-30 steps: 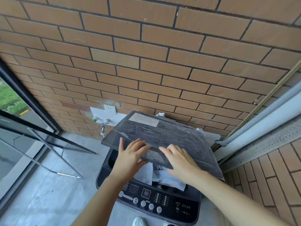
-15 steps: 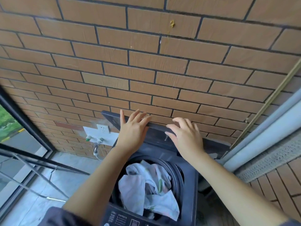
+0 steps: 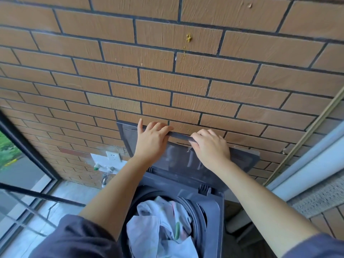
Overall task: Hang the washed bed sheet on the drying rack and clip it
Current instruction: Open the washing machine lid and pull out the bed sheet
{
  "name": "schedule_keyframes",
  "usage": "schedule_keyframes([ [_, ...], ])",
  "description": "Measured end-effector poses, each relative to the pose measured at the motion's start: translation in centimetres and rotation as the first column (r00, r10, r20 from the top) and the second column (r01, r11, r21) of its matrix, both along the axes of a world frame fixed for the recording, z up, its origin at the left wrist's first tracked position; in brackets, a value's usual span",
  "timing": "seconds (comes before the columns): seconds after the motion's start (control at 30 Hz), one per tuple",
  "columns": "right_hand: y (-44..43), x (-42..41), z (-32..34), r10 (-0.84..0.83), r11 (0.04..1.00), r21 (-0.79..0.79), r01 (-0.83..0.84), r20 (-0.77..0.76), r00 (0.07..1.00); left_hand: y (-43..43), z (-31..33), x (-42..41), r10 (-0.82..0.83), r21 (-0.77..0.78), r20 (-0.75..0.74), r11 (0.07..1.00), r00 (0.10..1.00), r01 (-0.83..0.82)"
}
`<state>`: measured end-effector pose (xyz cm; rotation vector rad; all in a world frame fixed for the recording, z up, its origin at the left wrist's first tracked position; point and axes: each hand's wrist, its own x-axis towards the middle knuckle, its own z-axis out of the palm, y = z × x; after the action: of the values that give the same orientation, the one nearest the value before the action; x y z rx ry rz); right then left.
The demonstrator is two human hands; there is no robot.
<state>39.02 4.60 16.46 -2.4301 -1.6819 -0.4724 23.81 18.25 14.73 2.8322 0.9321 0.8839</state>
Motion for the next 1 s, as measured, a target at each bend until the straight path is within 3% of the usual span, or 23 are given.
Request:
schedule_keyframes([
  [1.0, 4.7, 6.3, 1.1, -0.027, 0.995, -0.094, 0.017, -0.105, 0.994, 5.3, 0.1, 6.8, -0.007, 0.054, -0.093, 0.998, 0.996, 0.012],
])
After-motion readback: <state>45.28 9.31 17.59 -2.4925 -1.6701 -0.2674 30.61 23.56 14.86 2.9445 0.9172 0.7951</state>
